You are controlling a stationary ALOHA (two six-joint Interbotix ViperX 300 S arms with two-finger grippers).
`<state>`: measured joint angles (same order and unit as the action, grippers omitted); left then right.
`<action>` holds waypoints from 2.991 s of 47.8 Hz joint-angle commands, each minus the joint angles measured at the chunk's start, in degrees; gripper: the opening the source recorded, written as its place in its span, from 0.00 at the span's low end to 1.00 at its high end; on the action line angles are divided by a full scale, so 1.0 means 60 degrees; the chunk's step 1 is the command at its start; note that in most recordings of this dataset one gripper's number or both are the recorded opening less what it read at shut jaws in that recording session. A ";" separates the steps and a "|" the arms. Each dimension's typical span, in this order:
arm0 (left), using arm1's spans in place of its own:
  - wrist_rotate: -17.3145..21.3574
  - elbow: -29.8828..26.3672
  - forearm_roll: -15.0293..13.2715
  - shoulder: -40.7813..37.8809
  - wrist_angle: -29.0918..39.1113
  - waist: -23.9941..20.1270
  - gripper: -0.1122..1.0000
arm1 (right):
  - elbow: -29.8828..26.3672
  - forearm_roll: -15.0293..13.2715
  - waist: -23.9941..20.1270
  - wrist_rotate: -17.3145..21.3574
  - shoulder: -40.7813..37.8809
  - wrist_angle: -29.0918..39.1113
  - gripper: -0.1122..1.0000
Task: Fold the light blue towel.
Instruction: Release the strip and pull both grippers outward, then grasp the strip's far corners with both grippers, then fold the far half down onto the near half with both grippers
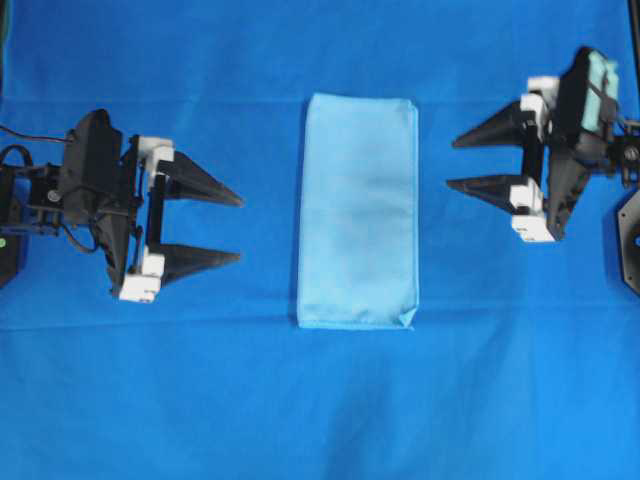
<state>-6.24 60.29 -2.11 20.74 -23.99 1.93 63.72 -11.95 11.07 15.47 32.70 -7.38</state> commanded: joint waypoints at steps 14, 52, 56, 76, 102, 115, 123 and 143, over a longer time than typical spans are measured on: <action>0.0029 -0.0073 0.0029 0.0015 -0.0396 -0.0190 0.80 | 0.0132 0.0132 -0.0015 -0.0044 -0.0029 -0.0674 0.66; 0.0571 -0.3193 0.0029 -0.4131 0.0850 -0.3428 0.78 | -0.2212 -0.0981 0.2915 -0.0205 -0.4248 0.0352 0.65; 0.0571 -0.3442 0.0029 -0.4644 0.0806 -0.3647 0.78 | -0.2446 -0.1025 0.2974 -0.0205 -0.4761 0.0322 0.65; 0.0571 -0.4277 0.0029 -0.6504 0.0703 -0.4233 0.78 | -0.3223 -0.1055 0.3208 -0.0190 -0.6621 -0.0015 0.65; 0.1201 -0.4321 0.0088 -0.7046 0.0659 -0.3926 0.12 | -0.2622 -0.0864 0.2856 -0.0044 -0.6650 -0.0205 0.12; 0.1318 -0.4219 0.0088 -0.6577 0.0776 -0.3940 0.12 | -0.2725 -0.0806 0.2900 -0.0059 -0.6460 -0.0044 0.12; 0.1377 -0.4131 0.0088 -0.5903 0.0791 -0.4072 0.12 | -0.2798 -0.0820 0.3164 -0.0073 -0.5845 0.0220 0.12; 0.1860 -0.4219 0.0088 -0.5391 0.0806 -0.4424 0.12 | -0.3018 -0.0879 0.3472 -0.0146 -0.4863 0.0864 0.12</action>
<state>4.66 35.86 -1.76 -13.45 -18.98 -24.26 46.41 -17.14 31.73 14.41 2.11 -2.29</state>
